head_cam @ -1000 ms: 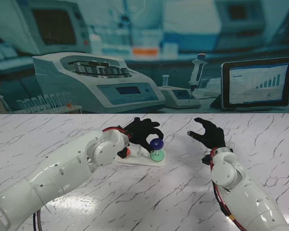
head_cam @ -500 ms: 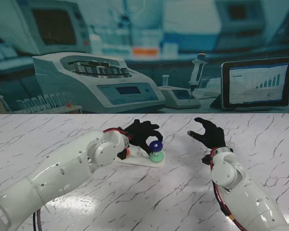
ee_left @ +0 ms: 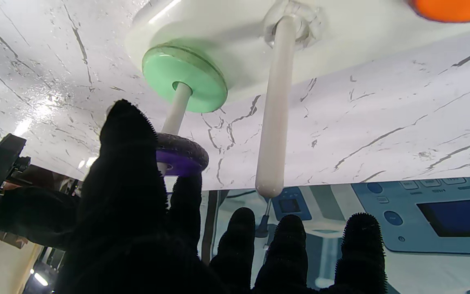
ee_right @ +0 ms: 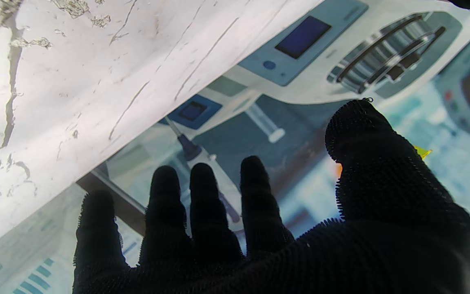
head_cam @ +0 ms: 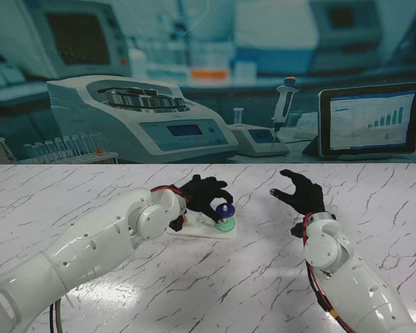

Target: Move the three rings of the Hanoi Tower from the left rod to the right rod

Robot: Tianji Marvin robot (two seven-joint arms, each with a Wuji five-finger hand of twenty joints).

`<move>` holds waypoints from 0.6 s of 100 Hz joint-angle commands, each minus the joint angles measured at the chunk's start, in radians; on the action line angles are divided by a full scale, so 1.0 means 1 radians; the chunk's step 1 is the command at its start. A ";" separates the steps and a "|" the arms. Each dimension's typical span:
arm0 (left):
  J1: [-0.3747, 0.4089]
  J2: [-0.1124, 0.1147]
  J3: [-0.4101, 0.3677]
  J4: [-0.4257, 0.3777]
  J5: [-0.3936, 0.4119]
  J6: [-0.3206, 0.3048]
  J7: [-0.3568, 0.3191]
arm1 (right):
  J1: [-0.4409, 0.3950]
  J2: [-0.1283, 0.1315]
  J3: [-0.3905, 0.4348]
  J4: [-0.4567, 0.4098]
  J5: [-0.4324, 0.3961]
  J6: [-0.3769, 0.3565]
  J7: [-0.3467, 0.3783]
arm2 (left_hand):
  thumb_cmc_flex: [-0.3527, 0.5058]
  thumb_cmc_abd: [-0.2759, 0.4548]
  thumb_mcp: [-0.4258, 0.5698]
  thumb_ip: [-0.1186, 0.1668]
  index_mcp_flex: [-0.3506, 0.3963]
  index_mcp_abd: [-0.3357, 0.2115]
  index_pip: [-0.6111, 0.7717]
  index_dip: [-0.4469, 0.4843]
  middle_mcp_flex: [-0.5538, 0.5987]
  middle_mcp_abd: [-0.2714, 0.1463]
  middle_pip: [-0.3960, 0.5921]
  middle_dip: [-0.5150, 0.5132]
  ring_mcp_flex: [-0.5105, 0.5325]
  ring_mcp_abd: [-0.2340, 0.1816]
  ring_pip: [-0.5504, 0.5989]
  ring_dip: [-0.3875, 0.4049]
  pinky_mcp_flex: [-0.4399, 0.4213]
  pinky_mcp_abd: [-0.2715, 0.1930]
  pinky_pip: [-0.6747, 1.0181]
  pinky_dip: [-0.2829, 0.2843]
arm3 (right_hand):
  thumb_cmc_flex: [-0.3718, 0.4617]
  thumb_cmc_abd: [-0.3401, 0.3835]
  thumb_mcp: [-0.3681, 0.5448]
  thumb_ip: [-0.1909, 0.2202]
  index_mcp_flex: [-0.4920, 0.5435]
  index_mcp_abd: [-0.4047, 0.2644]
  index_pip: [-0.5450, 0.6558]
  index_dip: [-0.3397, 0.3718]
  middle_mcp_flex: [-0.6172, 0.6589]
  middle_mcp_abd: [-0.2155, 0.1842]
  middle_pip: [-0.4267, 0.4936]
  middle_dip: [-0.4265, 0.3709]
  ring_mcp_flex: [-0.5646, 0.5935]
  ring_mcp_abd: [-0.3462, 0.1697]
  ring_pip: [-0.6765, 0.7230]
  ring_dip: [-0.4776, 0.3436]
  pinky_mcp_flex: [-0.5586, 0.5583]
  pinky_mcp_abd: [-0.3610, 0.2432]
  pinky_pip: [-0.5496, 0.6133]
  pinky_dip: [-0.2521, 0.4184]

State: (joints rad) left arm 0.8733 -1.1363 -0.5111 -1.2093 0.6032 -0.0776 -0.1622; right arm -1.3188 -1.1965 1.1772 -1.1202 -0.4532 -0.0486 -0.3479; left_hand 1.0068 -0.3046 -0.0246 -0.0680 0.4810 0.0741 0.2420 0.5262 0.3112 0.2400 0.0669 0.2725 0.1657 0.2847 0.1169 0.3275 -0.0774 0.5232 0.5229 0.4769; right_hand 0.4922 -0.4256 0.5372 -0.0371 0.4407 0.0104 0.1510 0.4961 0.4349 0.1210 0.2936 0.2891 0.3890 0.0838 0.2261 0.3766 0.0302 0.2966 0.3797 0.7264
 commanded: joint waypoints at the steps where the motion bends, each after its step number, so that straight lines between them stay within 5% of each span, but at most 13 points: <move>1: -0.005 -0.009 0.002 0.007 -0.011 -0.031 -0.009 | -0.007 -0.008 -0.002 -0.003 0.001 0.001 -0.004 | -0.014 -0.019 0.022 0.045 -0.043 0.042 -0.055 -0.029 -0.037 0.029 -0.015 -0.001 -0.009 0.009 -0.010 0.004 -0.011 0.009 0.020 0.009 | 0.005 0.008 -0.014 0.025 0.019 -0.009 0.015 -0.011 0.011 -0.004 0.005 -0.004 0.011 0.005 0.013 0.015 -0.006 -0.008 0.006 0.016; 47: -0.029 -0.003 0.009 0.016 -0.049 -0.064 -0.061 | -0.006 -0.009 -0.004 -0.001 0.003 0.002 -0.003 | -0.041 -0.081 0.055 0.052 -0.168 0.188 -0.178 -0.101 -0.213 0.118 -0.055 -0.016 -0.077 0.026 -0.028 -0.005 -0.038 0.006 -0.016 -0.003 | 0.008 0.010 -0.012 0.025 0.014 -0.015 0.011 -0.013 0.005 -0.007 0.001 -0.006 0.009 0.000 0.008 0.014 -0.009 -0.015 0.006 0.017; 50: -0.036 0.000 0.013 0.017 -0.054 -0.073 -0.074 | -0.006 -0.009 -0.004 -0.001 0.003 0.003 -0.004 | -0.107 -0.122 0.237 0.040 -0.179 0.194 -0.165 -0.148 -0.222 0.125 -0.063 -0.036 -0.089 0.025 -0.024 -0.014 -0.037 0.000 -0.025 -0.009 | 0.011 0.009 -0.012 0.025 0.015 -0.015 0.011 -0.013 0.005 -0.005 0.001 -0.006 0.010 0.000 0.008 0.014 -0.010 -0.016 0.006 0.017; 60: -0.047 0.006 0.024 0.011 -0.044 -0.074 -0.092 | -0.006 -0.009 -0.005 -0.001 0.002 0.003 -0.004 | -0.089 -0.133 0.288 0.042 -0.195 0.207 -0.174 -0.155 -0.228 0.139 -0.075 -0.048 -0.101 0.025 -0.025 -0.013 -0.037 -0.005 -0.029 -0.013 | 0.014 0.009 -0.013 0.025 0.015 -0.013 0.011 -0.013 0.005 -0.003 0.000 -0.006 0.009 0.003 0.008 0.014 -0.011 -0.014 0.005 0.017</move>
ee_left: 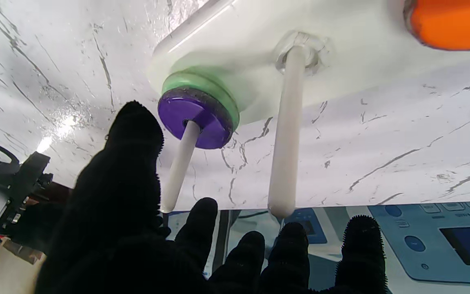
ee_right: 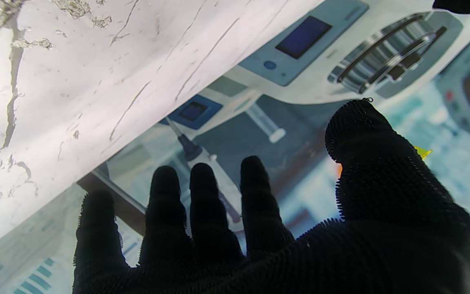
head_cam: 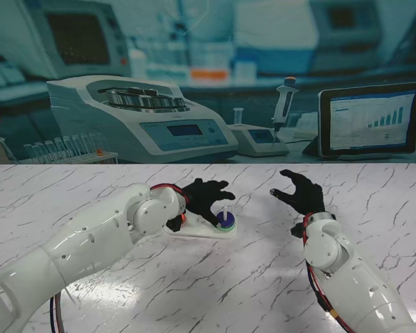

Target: Move the three rings of the Hanoi Tower from the left rod to the right rod

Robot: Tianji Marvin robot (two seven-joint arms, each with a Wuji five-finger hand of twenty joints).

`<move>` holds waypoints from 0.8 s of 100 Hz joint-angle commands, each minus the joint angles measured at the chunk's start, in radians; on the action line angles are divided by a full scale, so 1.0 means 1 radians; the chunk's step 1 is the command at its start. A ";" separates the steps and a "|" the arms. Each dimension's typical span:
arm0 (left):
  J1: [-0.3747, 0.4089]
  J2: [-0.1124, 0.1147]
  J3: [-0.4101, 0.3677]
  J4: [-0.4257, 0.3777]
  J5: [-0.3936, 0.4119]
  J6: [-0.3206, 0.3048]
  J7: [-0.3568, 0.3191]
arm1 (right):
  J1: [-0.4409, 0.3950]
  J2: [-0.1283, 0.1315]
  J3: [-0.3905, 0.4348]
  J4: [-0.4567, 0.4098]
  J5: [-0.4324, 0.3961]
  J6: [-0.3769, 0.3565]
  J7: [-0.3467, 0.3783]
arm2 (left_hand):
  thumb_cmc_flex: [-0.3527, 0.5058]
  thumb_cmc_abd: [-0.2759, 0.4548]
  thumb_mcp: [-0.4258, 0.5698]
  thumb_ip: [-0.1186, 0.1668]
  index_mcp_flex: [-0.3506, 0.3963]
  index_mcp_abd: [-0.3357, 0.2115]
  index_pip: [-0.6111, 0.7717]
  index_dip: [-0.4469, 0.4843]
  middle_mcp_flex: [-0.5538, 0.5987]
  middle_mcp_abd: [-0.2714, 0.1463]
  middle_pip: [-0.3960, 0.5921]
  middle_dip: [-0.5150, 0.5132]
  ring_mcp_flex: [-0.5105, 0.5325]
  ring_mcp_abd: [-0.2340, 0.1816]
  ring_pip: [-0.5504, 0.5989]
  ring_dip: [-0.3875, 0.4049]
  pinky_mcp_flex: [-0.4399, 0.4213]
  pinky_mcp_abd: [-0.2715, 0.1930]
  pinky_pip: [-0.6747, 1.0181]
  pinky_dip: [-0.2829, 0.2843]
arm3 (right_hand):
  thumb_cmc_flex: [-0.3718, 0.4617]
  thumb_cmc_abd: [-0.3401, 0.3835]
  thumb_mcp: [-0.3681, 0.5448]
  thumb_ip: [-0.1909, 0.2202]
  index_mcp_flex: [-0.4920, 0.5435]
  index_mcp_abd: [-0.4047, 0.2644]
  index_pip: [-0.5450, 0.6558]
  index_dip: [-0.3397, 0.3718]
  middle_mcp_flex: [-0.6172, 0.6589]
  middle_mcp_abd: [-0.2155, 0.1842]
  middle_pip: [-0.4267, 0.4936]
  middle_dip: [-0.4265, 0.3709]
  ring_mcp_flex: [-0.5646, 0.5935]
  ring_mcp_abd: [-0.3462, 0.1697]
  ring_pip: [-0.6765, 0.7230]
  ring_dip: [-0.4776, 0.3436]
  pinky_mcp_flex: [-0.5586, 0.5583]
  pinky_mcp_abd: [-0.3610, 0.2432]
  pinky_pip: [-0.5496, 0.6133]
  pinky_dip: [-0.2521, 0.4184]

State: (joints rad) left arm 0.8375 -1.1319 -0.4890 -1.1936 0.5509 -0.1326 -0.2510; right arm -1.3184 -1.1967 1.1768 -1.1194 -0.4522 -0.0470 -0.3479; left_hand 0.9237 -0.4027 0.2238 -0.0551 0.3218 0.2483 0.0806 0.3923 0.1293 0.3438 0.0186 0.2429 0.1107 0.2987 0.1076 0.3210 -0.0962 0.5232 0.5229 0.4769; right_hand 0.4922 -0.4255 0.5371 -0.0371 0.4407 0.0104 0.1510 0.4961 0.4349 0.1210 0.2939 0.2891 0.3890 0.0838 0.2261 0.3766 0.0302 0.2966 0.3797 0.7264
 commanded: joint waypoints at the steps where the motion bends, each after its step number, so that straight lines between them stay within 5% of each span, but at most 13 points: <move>1: -0.012 0.002 0.002 -0.005 0.008 -0.019 -0.004 | -0.006 -0.009 -0.004 -0.002 0.001 0.001 -0.004 | -0.004 -0.034 0.042 0.029 -0.037 0.034 -0.013 -0.022 -0.046 0.035 -0.027 -0.019 -0.047 0.012 -0.015 -0.006 -0.019 -0.005 -0.030 -0.013 | 0.014 0.009 -0.014 0.025 0.015 -0.013 0.011 -0.013 0.005 -0.003 0.000 -0.006 0.009 0.003 0.007 0.014 -0.011 -0.014 0.005 0.017; 22: 0.002 0.002 -0.013 -0.012 0.030 0.005 0.017 | -0.006 -0.009 -0.004 -0.001 0.002 0.001 -0.005 | 0.009 -0.023 0.075 0.030 -0.027 0.030 -0.011 -0.018 -0.040 0.032 -0.020 -0.024 -0.038 0.014 -0.004 -0.001 -0.010 -0.007 -0.022 -0.015 | 0.020 0.007 -0.017 0.025 0.018 -0.009 0.013 -0.011 0.006 0.000 -0.001 -0.006 0.012 0.009 0.009 0.014 -0.012 -0.011 0.004 0.016; 32: 0.027 0.010 -0.050 -0.040 0.049 0.017 0.020 | -0.005 -0.009 -0.005 -0.001 0.002 0.001 -0.005 | 0.010 0.017 0.012 0.015 -0.024 0.028 -0.008 -0.009 -0.042 0.028 -0.016 -0.003 -0.036 0.014 -0.002 0.001 -0.012 -0.008 -0.012 -0.017 | 0.021 0.008 -0.018 0.025 0.020 -0.009 0.014 -0.011 0.008 0.003 0.001 -0.006 0.013 0.009 0.011 0.015 -0.011 -0.009 0.004 0.016; 39: 0.059 0.022 -0.096 -0.078 0.071 0.025 0.017 | -0.005 -0.009 -0.004 -0.001 0.004 0.001 -0.003 | 0.056 0.073 -0.124 0.030 -0.017 0.024 -0.008 -0.002 -0.039 0.025 -0.018 -0.002 -0.034 0.011 -0.003 0.001 -0.010 -0.010 -0.016 -0.027 | 0.019 0.009 -0.019 0.025 0.021 -0.009 0.015 -0.010 0.008 0.001 0.001 -0.005 0.013 0.010 0.012 0.015 -0.011 -0.008 0.004 0.015; 80: 0.324 0.080 -0.442 -0.296 0.268 0.095 -0.014 | -0.004 -0.009 -0.006 0.000 0.002 -0.002 -0.004 | 0.043 0.085 -0.176 0.025 0.025 0.012 0.015 0.015 -0.008 0.008 0.010 0.016 -0.016 0.022 -0.005 0.000 -0.007 -0.002 -0.008 -0.022 | 0.011 0.011 -0.019 0.026 0.020 -0.018 0.014 -0.012 0.010 -0.008 0.008 -0.004 0.012 0.000 0.015 0.016 -0.006 -0.009 0.007 0.017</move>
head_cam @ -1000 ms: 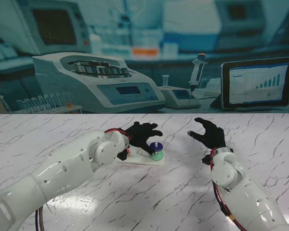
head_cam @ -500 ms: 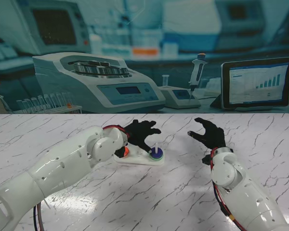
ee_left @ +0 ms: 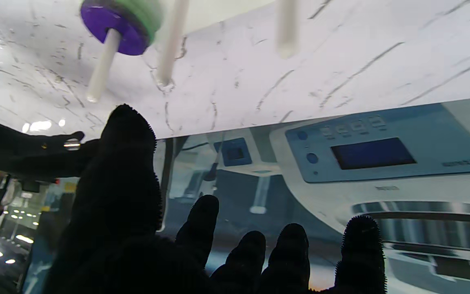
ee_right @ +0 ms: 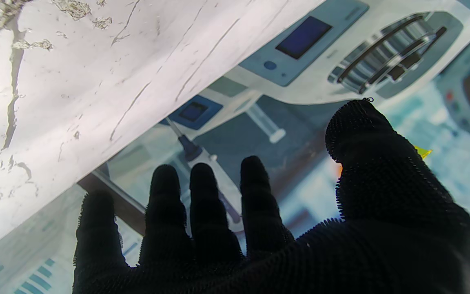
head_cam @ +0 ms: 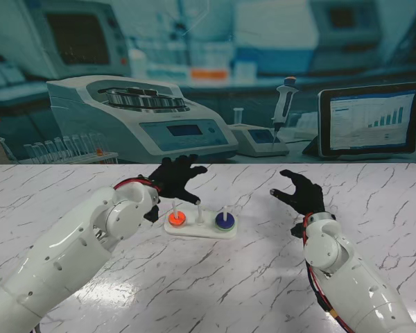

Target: Move the three rings of the Hanoi Tower from the left rod to the right rod

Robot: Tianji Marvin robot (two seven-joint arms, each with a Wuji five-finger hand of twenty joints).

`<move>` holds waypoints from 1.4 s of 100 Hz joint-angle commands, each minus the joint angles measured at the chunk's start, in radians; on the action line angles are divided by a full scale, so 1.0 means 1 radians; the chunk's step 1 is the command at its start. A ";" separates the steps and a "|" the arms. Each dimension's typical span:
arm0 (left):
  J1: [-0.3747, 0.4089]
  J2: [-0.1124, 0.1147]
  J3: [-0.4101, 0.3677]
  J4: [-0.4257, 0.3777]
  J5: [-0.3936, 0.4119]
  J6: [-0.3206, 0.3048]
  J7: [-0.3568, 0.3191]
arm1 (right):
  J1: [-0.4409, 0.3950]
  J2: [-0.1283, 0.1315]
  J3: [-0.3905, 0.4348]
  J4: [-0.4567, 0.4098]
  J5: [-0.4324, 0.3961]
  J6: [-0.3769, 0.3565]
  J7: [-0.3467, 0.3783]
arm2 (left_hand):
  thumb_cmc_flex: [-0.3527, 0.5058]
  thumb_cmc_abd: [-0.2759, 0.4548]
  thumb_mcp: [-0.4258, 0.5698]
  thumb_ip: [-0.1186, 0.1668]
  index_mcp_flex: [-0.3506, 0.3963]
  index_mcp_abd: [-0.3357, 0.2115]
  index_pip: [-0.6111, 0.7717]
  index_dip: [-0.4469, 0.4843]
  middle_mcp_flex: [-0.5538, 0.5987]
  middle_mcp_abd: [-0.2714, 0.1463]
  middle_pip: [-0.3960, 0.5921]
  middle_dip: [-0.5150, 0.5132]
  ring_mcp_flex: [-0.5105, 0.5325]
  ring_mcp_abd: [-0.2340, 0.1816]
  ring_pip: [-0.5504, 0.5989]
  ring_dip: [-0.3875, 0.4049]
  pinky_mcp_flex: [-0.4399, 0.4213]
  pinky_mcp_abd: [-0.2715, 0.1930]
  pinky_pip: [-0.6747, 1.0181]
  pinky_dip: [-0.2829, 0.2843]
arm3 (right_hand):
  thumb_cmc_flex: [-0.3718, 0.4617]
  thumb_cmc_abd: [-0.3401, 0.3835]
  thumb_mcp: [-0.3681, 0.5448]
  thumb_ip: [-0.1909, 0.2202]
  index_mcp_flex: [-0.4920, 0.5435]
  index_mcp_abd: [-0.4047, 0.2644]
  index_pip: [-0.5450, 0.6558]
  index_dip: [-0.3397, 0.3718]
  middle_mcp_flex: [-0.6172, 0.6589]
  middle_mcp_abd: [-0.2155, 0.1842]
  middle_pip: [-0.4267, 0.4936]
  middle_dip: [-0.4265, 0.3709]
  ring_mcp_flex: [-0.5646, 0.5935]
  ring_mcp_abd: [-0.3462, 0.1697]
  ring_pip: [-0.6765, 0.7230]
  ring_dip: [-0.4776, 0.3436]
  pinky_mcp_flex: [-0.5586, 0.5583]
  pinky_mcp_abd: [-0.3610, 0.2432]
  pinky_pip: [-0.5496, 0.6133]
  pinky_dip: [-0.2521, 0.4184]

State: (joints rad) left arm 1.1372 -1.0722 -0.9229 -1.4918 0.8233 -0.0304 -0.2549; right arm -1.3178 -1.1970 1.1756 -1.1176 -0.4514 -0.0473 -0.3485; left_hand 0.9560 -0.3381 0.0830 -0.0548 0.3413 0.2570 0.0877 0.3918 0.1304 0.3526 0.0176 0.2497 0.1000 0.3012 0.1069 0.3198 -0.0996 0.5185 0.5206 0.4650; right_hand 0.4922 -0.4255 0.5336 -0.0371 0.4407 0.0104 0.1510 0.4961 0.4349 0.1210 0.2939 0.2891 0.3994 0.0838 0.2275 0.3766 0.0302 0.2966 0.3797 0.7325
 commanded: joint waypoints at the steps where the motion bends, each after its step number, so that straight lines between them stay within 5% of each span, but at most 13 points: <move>1: 0.029 0.021 -0.014 0.000 -0.002 -0.005 -0.011 | -0.004 -0.008 -0.005 -0.002 0.001 -0.001 -0.003 | 0.011 0.020 -0.036 0.024 0.005 0.003 0.008 0.015 -0.009 -0.001 0.011 0.009 -0.005 0.020 -0.004 0.001 -0.004 0.003 -0.006 -0.010 | 0.011 0.011 -0.016 0.026 0.020 -0.018 0.014 -0.012 0.010 -0.008 0.007 -0.004 0.002 0.000 0.013 0.016 -0.006 -0.010 0.007 0.011; 37: 0.130 0.022 -0.072 0.012 0.040 0.054 0.038 | -0.001 -0.008 -0.020 -0.001 0.006 -0.004 0.008 | 0.008 0.015 -0.057 0.027 0.021 -0.008 0.020 0.034 0.014 -0.012 0.015 0.013 0.014 0.020 0.001 0.007 0.006 0.012 0.009 0.004 | 0.012 0.013 -0.013 0.026 0.015 -0.015 0.011 -0.013 0.004 -0.007 0.002 -0.007 -0.001 0.000 0.008 0.015 -0.010 -0.016 0.006 0.011; 104: 0.169 0.020 -0.062 0.058 0.019 0.139 0.052 | -0.006 -0.008 -0.019 -0.007 0.007 -0.003 0.008 | -0.009 0.028 -0.081 0.029 -0.009 0.000 0.004 0.041 -0.002 -0.008 0.010 0.016 0.007 0.019 -0.004 0.010 0.000 0.013 0.006 0.013 | 0.012 0.009 -0.014 0.026 0.023 -0.011 0.016 -0.010 0.013 0.000 0.005 -0.004 0.004 0.008 0.013 0.016 -0.008 -0.007 0.005 0.010; 140: 0.136 0.015 -0.015 0.118 -0.034 0.135 0.056 | -0.007 -0.008 -0.018 -0.011 0.006 -0.001 0.008 | -0.011 0.009 -0.083 0.031 -0.006 -0.019 0.006 0.043 -0.009 -0.010 0.008 0.016 0.001 0.014 -0.006 0.011 -0.002 0.012 0.002 0.015 | 0.008 0.012 -0.013 0.025 0.018 -0.014 0.013 -0.012 0.008 -0.010 0.007 -0.005 0.000 -0.002 0.012 0.016 -0.006 -0.014 0.007 0.011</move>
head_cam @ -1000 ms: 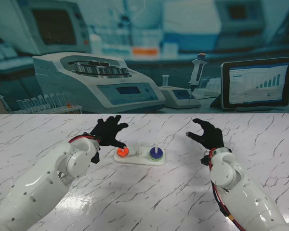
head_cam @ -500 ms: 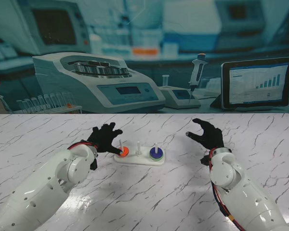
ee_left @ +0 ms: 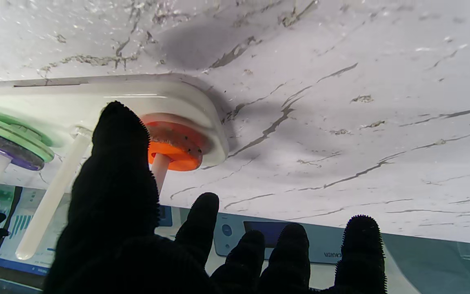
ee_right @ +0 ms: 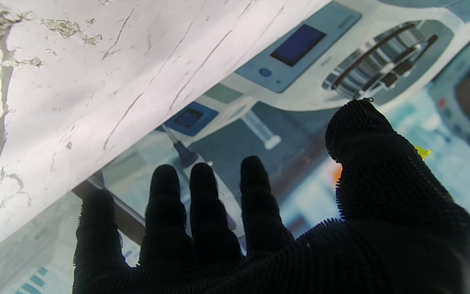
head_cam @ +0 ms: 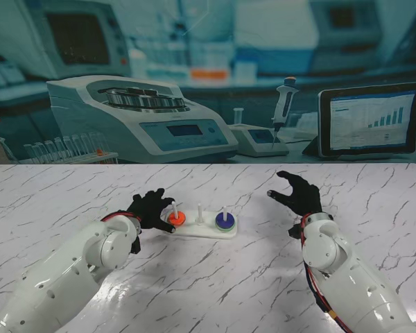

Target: Move the three rings of the Hanoi Tower from the left rod to the right rod

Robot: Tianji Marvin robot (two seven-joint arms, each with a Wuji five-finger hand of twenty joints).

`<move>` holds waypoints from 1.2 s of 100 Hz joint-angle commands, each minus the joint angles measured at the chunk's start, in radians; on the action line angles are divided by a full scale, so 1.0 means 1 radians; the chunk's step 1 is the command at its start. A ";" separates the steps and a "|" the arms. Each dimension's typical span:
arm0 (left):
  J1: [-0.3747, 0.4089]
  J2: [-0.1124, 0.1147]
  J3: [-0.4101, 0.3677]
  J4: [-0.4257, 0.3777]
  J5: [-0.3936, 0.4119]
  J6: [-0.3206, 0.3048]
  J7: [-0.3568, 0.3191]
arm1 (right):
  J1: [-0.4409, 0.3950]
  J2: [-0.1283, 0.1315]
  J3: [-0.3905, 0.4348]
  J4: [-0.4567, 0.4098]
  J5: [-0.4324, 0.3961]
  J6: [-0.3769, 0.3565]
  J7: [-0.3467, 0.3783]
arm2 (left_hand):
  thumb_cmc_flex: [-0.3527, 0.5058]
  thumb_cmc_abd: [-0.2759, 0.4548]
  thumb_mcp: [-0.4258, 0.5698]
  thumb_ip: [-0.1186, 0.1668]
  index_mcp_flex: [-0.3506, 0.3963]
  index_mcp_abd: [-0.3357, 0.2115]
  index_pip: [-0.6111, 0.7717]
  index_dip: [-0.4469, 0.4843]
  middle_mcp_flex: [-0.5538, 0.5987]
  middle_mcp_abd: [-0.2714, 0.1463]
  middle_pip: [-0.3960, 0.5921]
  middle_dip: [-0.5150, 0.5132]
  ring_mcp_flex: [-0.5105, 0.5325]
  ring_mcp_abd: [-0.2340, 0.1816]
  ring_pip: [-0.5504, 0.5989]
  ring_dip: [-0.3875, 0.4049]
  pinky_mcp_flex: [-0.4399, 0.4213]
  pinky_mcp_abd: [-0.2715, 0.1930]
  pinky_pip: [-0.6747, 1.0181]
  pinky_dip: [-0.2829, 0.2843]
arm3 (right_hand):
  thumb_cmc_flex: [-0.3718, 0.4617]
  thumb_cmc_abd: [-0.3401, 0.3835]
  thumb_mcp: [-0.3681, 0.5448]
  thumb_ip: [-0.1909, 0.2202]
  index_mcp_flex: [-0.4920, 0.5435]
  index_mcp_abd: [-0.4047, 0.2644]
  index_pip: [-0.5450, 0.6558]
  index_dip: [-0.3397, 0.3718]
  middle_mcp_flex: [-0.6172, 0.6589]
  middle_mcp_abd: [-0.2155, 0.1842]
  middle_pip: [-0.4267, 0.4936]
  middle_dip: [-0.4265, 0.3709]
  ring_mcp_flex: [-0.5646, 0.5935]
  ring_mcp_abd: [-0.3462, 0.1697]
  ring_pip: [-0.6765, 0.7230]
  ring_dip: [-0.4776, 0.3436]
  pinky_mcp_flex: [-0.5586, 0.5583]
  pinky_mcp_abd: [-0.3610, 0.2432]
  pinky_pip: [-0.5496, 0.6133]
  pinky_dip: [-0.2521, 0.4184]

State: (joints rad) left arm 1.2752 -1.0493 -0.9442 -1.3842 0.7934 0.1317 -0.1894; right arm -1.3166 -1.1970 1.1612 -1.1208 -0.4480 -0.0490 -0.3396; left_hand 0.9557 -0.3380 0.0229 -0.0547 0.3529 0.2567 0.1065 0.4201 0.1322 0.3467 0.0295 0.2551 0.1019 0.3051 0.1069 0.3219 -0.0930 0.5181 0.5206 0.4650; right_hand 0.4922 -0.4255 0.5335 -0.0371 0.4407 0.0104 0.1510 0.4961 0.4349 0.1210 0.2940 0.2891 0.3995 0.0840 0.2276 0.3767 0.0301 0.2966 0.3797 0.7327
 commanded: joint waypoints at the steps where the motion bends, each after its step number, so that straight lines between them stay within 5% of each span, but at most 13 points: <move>1: -0.004 -0.008 0.007 0.012 -0.006 -0.028 -0.009 | -0.009 -0.008 -0.003 -0.007 0.003 0.000 -0.001 | -0.011 0.009 -0.023 0.031 -0.018 -0.019 -0.013 0.015 -0.011 -0.004 -0.004 0.011 -0.001 0.010 -0.006 0.009 -0.009 0.013 0.002 0.015 | 0.008 0.012 -0.013 0.025 0.018 -0.014 0.013 -0.013 0.008 -0.010 0.007 -0.005 -0.001 -0.002 0.012 0.016 -0.007 -0.014 0.007 0.011; 77: -0.064 -0.015 0.076 0.083 -0.055 -0.038 -0.006 | -0.009 -0.007 0.000 -0.010 0.002 0.003 0.000 | -0.008 0.002 -0.005 0.033 0.007 -0.050 0.002 0.026 -0.015 -0.010 -0.004 0.011 -0.002 0.006 -0.008 0.009 -0.011 0.011 -0.009 0.019 | 0.015 0.007 -0.014 0.026 0.022 -0.007 0.016 -0.009 0.012 0.001 0.002 -0.004 0.009 0.012 0.012 0.017 -0.010 -0.007 0.004 0.010; 120: -0.077 -0.020 0.098 0.098 -0.067 -0.020 0.002 | -0.009 -0.008 0.002 -0.010 0.002 0.001 -0.002 | 0.042 0.093 -0.010 0.022 0.139 -0.166 0.128 0.155 0.034 -0.044 0.008 0.018 0.012 -0.007 -0.002 0.014 -0.007 0.004 -0.007 0.027 | 0.012 0.013 -0.014 0.025 0.013 -0.024 0.008 -0.015 0.014 -0.009 0.008 -0.004 0.020 0.007 0.039 0.023 -0.006 -0.013 0.007 0.011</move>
State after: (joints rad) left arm 1.1968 -1.0607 -0.8519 -1.2895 0.7365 0.1268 -0.1735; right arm -1.3189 -1.1970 1.1655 -1.1251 -0.4491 -0.0479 -0.3393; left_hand 0.9583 -0.2916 0.0126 -0.0547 0.4068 0.1786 0.1508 0.5295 0.1467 0.3170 0.0356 0.2655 0.1019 0.3051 0.1069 0.3260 -0.0930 0.5173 0.5206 0.4741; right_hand 0.4922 -0.4255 0.5335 -0.0371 0.4407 0.0104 0.1510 0.4960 0.4363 0.1210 0.2940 0.2891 0.4011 0.0932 0.2413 0.3879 0.0302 0.2966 0.3797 0.7328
